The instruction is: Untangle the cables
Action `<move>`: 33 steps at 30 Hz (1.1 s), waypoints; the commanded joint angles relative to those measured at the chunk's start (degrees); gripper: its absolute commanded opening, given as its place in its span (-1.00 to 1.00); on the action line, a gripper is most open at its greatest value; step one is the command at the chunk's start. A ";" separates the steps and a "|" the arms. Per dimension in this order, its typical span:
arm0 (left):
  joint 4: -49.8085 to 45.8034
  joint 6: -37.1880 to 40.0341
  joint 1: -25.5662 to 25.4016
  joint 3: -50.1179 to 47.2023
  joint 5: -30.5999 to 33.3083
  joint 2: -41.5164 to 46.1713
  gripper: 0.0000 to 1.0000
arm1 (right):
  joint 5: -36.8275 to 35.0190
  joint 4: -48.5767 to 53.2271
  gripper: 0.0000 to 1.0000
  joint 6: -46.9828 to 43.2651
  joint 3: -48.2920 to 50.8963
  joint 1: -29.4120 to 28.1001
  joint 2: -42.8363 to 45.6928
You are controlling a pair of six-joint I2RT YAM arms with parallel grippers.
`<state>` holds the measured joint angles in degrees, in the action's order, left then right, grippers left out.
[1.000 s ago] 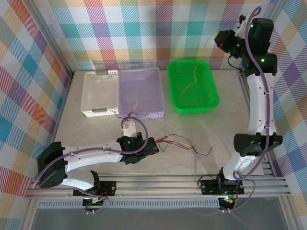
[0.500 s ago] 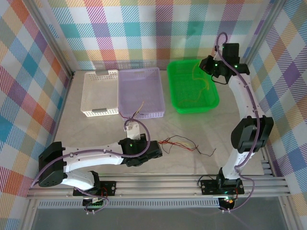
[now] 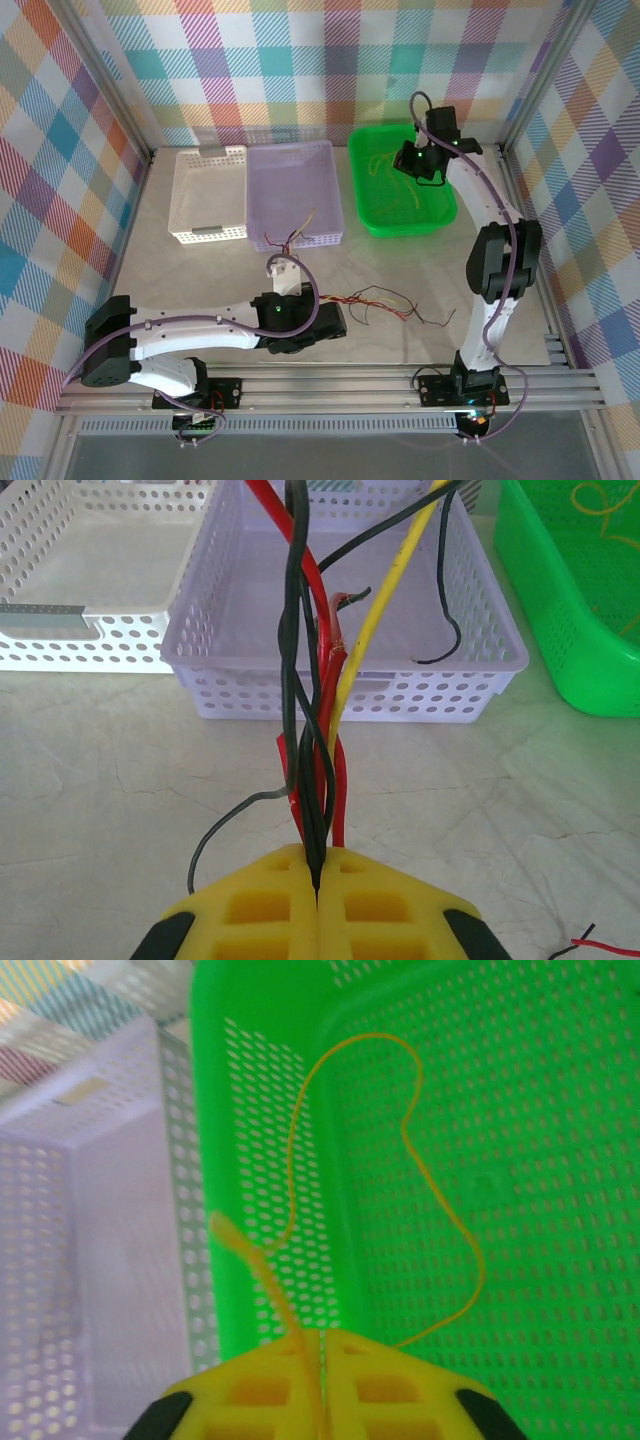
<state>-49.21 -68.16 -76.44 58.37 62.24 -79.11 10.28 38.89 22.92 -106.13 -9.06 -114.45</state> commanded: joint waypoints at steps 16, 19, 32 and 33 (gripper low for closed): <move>-2.39 -1.45 -1.42 -0.43 2.82 2.72 -1.00 | -3.89 0.14 -0.08 -1.32 6.17 -2.65 14.03; -2.14 -2.41 -1.38 -0.62 2.31 3.47 -1.00 | -0.44 -4.30 0.00 0.28 15.67 -4.21 22.96; 0.25 -9.12 -1.08 -2.90 -5.77 9.49 -1.00 | 18.17 -23.46 0.13 7.75 63.63 -16.59 59.47; 0.77 -9.43 -1.03 -3.42 -6.18 10.20 -1.00 | 18.18 -24.16 0.15 8.05 65.68 -17.84 61.63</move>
<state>-49.80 -75.66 -76.90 56.49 57.60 -71.07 23.44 21.45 29.50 -43.62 -24.10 -58.00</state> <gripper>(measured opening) 0.042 0.569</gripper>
